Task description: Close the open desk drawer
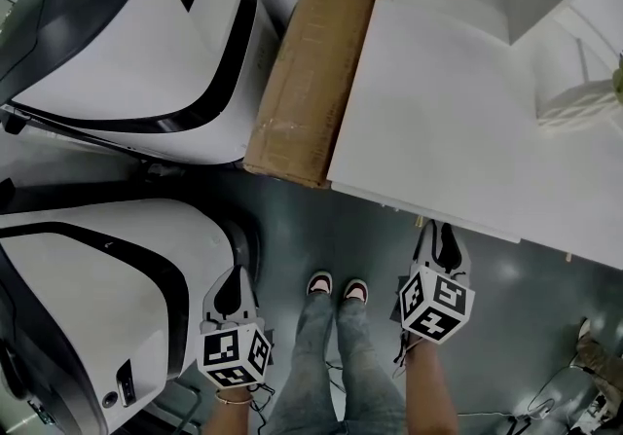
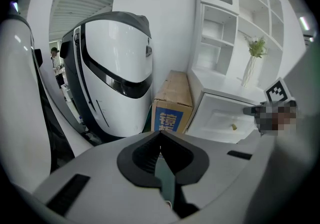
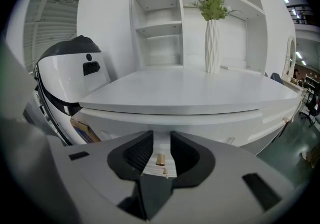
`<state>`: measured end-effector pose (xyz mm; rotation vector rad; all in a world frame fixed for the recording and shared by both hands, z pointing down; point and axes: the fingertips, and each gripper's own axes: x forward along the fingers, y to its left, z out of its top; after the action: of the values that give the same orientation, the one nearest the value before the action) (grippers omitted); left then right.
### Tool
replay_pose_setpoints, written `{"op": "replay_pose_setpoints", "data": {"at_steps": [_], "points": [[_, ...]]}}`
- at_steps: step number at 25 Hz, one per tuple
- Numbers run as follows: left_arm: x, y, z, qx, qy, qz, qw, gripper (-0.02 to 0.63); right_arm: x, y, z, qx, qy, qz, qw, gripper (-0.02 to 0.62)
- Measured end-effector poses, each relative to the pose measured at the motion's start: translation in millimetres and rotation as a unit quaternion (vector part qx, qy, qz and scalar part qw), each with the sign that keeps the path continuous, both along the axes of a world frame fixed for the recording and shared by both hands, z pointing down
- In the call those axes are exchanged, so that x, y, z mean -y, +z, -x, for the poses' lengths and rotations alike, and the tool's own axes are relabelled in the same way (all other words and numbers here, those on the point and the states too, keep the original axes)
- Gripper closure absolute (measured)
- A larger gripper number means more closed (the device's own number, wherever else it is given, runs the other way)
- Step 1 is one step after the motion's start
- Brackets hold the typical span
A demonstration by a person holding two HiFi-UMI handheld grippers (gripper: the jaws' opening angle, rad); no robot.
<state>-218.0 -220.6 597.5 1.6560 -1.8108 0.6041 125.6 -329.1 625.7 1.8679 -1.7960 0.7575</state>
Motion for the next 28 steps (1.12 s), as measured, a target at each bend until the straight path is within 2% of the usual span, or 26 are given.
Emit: {"op": "replay_pose_setpoints", "data": {"at_steps": [10, 17, 24, 28], "points": [[-6, -9, 10, 0.002, -0.007, -0.008, 0.9999, 0.589, 4, 1, 0, -0.002, 0.012, -0.002, 1.0, 0.479], [-8, -16, 7, -0.001, 0.006, -0.018, 0.9998, 0.589, 2, -5, 1, 0.002, 0.012, -0.009, 1.0, 0.474], [-8, -44, -7, -0.003, 0.031, -0.04, 0.9987, 0.588, -21, -52, -6, 0.01, 0.018, -0.038, 0.999, 0.472], [12, -72, -27, -0.012, 0.061, -0.083, 0.9946, 0.589, -35, -99, -15, 0.013, 0.019, -0.077, 0.997, 0.48]]}}
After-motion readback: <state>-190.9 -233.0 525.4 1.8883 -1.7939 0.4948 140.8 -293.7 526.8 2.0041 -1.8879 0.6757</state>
